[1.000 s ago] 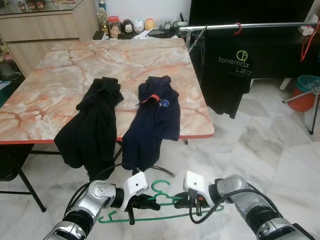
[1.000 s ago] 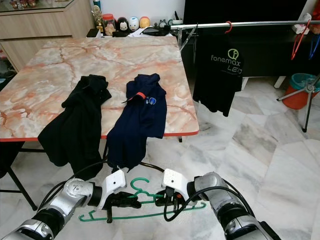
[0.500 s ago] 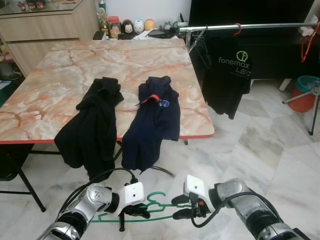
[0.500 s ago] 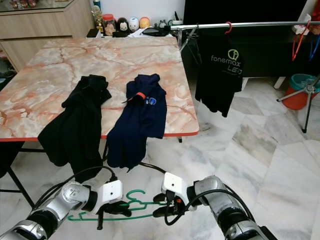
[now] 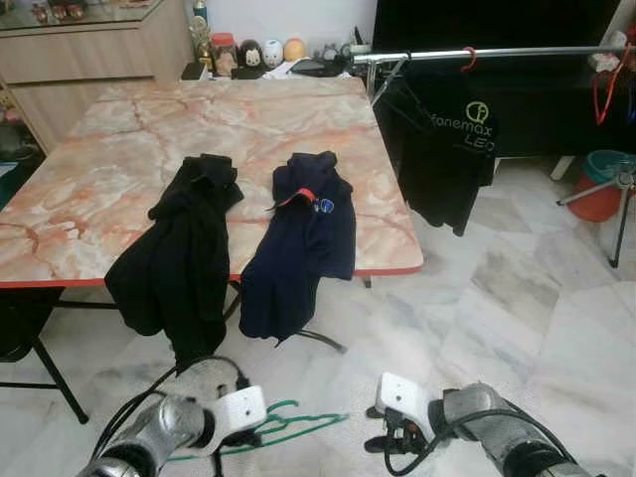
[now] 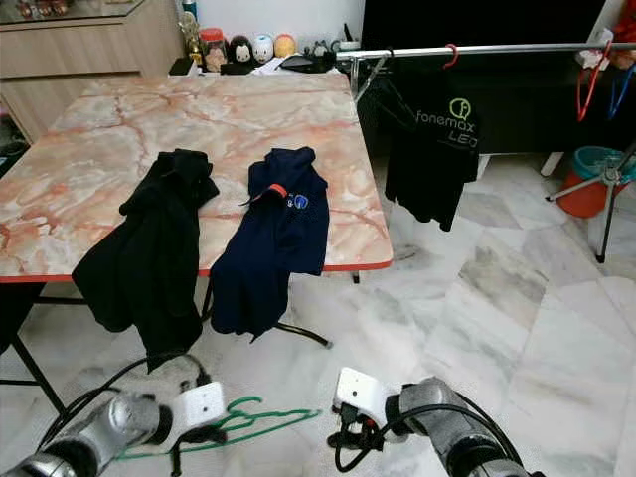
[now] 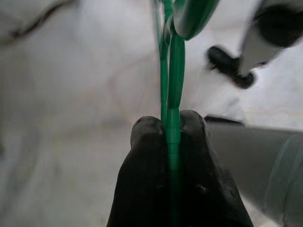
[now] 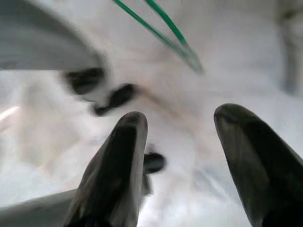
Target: Hang hanger
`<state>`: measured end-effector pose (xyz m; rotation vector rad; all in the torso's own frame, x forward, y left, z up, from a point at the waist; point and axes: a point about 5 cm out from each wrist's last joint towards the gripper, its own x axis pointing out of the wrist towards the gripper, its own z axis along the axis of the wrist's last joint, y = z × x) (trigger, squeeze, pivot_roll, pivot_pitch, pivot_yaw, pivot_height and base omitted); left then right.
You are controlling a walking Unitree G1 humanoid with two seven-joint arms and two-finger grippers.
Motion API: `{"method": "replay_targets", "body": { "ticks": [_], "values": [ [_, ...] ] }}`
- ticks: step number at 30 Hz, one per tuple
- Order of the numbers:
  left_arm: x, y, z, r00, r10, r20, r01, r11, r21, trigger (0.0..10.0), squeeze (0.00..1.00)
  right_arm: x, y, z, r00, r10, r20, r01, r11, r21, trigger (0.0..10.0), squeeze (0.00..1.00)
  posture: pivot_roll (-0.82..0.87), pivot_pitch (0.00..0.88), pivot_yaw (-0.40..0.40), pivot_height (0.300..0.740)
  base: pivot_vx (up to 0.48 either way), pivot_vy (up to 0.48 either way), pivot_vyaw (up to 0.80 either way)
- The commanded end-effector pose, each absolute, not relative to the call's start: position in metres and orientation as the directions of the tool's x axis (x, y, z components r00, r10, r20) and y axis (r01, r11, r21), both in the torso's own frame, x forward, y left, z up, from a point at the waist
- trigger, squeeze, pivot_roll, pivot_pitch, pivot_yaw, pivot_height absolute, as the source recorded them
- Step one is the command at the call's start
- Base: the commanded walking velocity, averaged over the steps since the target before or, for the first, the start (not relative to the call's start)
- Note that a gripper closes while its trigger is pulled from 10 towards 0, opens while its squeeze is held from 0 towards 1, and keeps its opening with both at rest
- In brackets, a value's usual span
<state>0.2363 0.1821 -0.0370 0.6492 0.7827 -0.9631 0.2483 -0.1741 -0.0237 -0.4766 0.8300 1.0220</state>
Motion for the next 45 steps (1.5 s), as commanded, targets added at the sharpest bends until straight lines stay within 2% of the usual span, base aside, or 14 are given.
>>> {"method": "replay_targets", "body": {
  "ticks": [1,5,6,8,10,11,14,15,17,18,25,29,35,45],
  "values": [
    [0.227,0.197,-0.046,0.388,-0.381,-0.839,0.830,0.540,0.139,10.0,0.00,0.245,-0.187,-0.032,0.367,0.460,-0.809,-0.798,0.603,-0.019,10.0,0.00,0.07,0.000,-0.010,0.740,0.000,0.000,0.00],
    [0.215,0.202,-0.056,0.427,-0.323,-0.845,0.752,0.645,0.134,10.0,0.00,0.240,-0.198,-0.041,0.477,0.336,-0.812,-0.630,0.775,-0.049,10.0,0.00,0.06,0.000,-0.010,0.740,0.000,0.000,0.00],
    [0.208,0.205,-0.061,0.452,-0.276,-0.848,0.692,0.708,0.138,10.0,0.00,0.234,-0.200,-0.047,0.519,0.286,-0.805,-0.525,0.850,-0.037,10.0,0.00,0.05,0.000,-0.004,0.740,0.000,0.000,0.00],
    [0.203,0.207,-0.065,0.466,-0.242,-0.851,0.642,0.754,0.137,10.0,0.00,0.229,-0.202,-0.052,0.543,0.244,-0.804,-0.432,0.902,-0.018,10.0,0.00,0.05,0.000,0.001,0.740,0.000,0.000,0.00],
    [0.196,0.214,-0.070,0.494,-0.160,-0.854,0.519,0.843,0.142,10.0,0.00,0.221,-0.205,-0.058,0.570,0.163,-0.805,-0.286,0.958,-0.009,10.0,0.00,0.05,0.000,0.006,0.740,0.000,0.000,0.00],
    [0.196,0.214,-0.070,0.494,-0.160,-0.854,0.519,0.843,0.142,10.0,0.00,0.221,-0.205,-0.058,0.570,0.163,-0.805,-0.286,0.958,-0.009,10.0,0.00,0.05,0.000,0.006,0.740,0.000,0.000,0.00],
    [0.185,0.219,-0.076,0.488,-0.096,-0.867,0.424,0.895,0.139,10.0,0.00,0.212,-0.209,-0.064,0.597,0.076,-0.799,-0.089,0.996,0.029,10.0,0.00,0.05,0.000,0.011,0.740,0.000,0.000,0.00],
    [0.178,0.220,-0.079,0.478,-0.070,-0.875,0.380,0.915,0.134,10.0,0.00,0.209,-0.217,-0.065,0.630,0.000,-0.776,0.131,0.986,0.107,10.0,0.00,0.06,0.000,0.015,0.740,0.000,0.000,0.00],
    [0.176,0.221,-0.081,0.475,-0.062,-0.878,0.363,0.923,0.131,10.0,0.00,0.208,-0.222,-0.065,0.638,-0.039,-0.769,0.210,0.970,0.125,10.0,0.00,0.06,0.000,0.015,0.740,0.000,0.000,0.00],
    [0.175,0.222,-0.081,0.489,-0.048,-0.871,0.304,0.945,0.119,10.0,0.00,0.201,-0.234,-0.066,0.616,-0.135,-0.776,0.284,0.957,0.059,10.0,0.00,0.03,0.000,0.026,0.740,0.000,0.000,0.00],
    [0.179,0.222,-0.080,0.520,0.012,-0.854,0.142,0.985,0.100,10.0,0.00,0.164,-0.252,-0.080,0.496,-0.219,-0.841,0.347,0.937,-0.040,10.0,0.00,0.03,0.000,0.022,0.740,0.000,0.000,0.00],
    [0.177,0.220,-0.081,0.506,0.024,-0.862,0.135,0.985,0.107,10.0,0.00,0.138,-0.249,-0.091,0.440,-0.227,-0.869,0.389,0.920,-0.043,10.0,0.00,0.00,0.000,0.042,0.740,0.000,0.000,0.00],
    [0.176,0.215,-0.083,0.498,0.014,-0.867,0.152,0.983,0.103,10.0,0.00,0.122,-0.242,-0.098,0.415,-0.201,-0.887,0.383,0.923,-0.030,10.0,0.00,-0.03,0.000,0.059,0.740,0.000,-0.087,0.00],
    [0.174,0.211,-0.085,0.492,0.005,-0.871,0.169,0.980,0.101,10.0,0.00,0.134,-0.238,-0.095,0.447,-0.213,-0.869,0.376,0.926,-0.034,10.0,0.00,-0.03,0.000,0.062,0.740,0.000,-0.311,0.00]
  ]
}}
